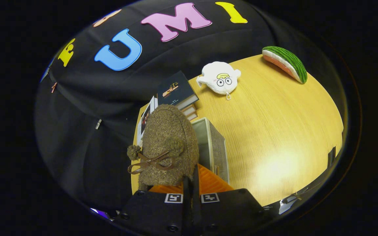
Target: Open the storage box then place both shoes into the box .Put the left shoe in first, then the right shoe, with the right side of both shoes facing outward in a uniform manner.
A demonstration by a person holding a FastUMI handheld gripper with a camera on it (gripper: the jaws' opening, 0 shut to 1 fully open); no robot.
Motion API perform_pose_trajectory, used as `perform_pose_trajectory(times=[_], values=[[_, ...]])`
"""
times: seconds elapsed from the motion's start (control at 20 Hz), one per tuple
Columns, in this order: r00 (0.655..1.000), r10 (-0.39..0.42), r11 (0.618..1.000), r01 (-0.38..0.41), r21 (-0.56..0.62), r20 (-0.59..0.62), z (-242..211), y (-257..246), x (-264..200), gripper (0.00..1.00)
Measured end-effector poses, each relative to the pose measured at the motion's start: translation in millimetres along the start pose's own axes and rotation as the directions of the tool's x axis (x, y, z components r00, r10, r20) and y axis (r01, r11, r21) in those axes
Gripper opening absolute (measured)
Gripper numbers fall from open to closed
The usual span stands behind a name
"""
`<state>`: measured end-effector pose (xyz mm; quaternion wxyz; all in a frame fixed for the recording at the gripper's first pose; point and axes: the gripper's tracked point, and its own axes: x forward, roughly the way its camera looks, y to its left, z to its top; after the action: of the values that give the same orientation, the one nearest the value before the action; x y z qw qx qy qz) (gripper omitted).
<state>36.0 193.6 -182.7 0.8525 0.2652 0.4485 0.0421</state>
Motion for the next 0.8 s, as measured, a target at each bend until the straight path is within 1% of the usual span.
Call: perform_pose_trajectory(times=[0.05,0.1,0.15,0.2,0.25,0.3,0.35,0.45,0.55,0.65,0.8], values=[[1.0,0.01,1.0,-0.01,0.021,-0.013,-3,5,-1,0.06],[0.999,0.033,0.999,-0.032,0.035,-0.024,-6,12,-2,0.21],[1.0,0.011,1.0,-0.011,0.016,-0.021,-7,10,-2,0.42],[1.0,0.006,1.0,-0.006,-0.023,-0.014,-9,9,-3,0.64],[1.0,0.02,0.999,-0.019,-0.047,0.006,-4,16,-6,0.85],[0.999,0.033,0.998,-0.032,-0.056,0.02,-4,21,-11,1.0],[0.998,0.053,0.997,-0.051,-0.063,0.029,-2,29,-14,0.98],[0.994,0.092,0.993,-0.087,-0.079,0.059,8,41,-25,0.98],[0.985,0.125,0.988,-0.112,-0.102,0.123,27,50,-40,0.98],[0.966,0.153,0.983,-0.127,-0.132,0.209,51,58,-57,0.98],[0.92,0.178,0.975,-0.116,-0.191,0.349,90,59,-90,0.98]])
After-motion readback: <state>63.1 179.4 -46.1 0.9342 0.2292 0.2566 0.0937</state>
